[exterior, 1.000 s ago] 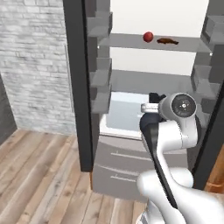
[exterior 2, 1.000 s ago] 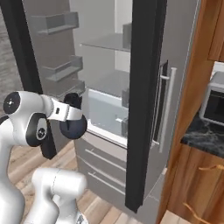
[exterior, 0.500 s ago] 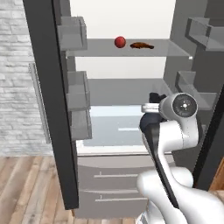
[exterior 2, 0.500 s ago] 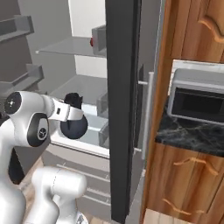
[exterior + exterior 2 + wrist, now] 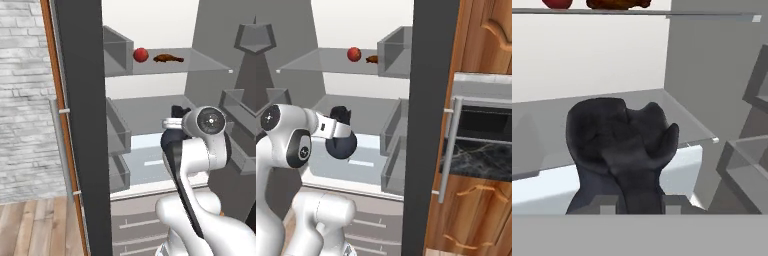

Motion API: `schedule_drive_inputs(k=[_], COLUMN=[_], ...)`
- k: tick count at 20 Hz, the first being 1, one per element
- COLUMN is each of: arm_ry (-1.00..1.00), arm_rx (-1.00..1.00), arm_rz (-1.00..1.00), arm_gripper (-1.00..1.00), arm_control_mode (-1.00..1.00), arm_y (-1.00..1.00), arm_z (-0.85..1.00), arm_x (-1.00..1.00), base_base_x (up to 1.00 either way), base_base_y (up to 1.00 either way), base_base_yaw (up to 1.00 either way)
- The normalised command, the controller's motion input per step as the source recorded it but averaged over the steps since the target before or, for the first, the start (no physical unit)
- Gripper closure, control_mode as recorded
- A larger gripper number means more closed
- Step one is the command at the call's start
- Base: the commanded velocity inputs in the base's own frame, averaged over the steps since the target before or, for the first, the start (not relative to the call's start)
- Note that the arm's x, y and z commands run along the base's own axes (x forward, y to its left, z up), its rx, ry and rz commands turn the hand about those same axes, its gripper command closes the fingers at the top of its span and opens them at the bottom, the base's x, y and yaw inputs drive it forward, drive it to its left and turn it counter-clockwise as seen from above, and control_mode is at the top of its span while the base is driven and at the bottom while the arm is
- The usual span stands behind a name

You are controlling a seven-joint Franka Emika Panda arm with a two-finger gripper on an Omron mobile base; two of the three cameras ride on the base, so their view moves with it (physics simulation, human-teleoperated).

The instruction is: Move the onion and chicken drumstick from the second highest shelf to the top shelf to make space. Then, place the pitcher from the counter on the cleared second highest shelf.

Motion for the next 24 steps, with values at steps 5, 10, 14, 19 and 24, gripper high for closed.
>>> schedule_drive_inputs(k=[5, 10, 14, 19, 24], arm_ry=[0.00, 0.00, 0.00, -0.11, -0.16], arm_rx=[0.00, 0.00, 0.00, 0.00, 0.00], arm_rz=[0.00, 0.00, 0.00, 0.08, 0.17], arm_gripper=[1.00, 1.00, 1.00, 1.00, 1.00], arm_control_mode=[1.00, 1.00, -1.00, -1.00, -1.00], arm_y=[0.00, 0.00, 0.03, 0.06, 0.11], arm_z=[0.00, 0.00, -0.05, -0.10, -0.09], arm_x=[0.00, 0.00, 0.15, 0.55, 0.54], base_base_x=[0.66, 0.72, 0.49, 0.00, 0.00], base_base_y=[0.02, 0.12, 0.12, 0.00, 0.00], base_base_yaw=[-0.11, -0.03, 0.00, 0.00, 0.00])
